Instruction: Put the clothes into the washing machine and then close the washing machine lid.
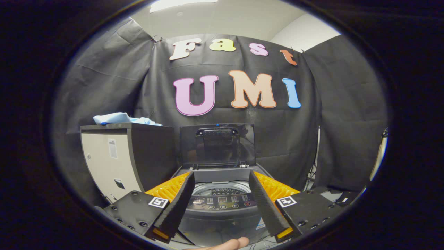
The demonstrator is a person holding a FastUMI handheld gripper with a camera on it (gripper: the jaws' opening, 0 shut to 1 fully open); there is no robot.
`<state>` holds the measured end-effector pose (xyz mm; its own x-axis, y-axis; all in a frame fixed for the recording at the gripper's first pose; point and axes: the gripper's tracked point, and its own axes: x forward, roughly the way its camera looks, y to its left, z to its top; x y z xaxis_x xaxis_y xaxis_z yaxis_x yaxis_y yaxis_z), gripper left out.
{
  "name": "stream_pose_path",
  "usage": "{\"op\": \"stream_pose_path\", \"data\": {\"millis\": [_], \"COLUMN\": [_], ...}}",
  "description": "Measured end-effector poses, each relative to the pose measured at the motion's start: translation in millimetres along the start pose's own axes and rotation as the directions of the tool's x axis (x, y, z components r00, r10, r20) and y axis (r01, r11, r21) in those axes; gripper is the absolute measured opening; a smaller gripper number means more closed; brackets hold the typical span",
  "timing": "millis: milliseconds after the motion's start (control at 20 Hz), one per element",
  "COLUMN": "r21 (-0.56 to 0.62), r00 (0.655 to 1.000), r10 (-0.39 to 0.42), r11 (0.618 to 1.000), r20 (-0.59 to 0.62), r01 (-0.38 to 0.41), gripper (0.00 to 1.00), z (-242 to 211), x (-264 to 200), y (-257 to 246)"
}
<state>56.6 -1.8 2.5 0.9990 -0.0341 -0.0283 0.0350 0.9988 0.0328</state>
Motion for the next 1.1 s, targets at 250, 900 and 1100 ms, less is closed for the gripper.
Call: {"op": "stream_pose_path", "data": {"millis": [250,900,1100], "r21": [-0.008,-0.039,-0.045], "r00": [1.000,0.999,0.999], "r10": [0.006,0.012,0.014], "r11": [1.000,0.999,0.999], "r20": [0.000,-0.052,-0.046], "r01": [-0.006,-0.014,-0.016], "gripper": [0.97,0.98,0.97], "z": [2.4,1.1,13.6], "x": [6.8,46.7,44.8], "y": [-1.2,13.8,27.3]}}
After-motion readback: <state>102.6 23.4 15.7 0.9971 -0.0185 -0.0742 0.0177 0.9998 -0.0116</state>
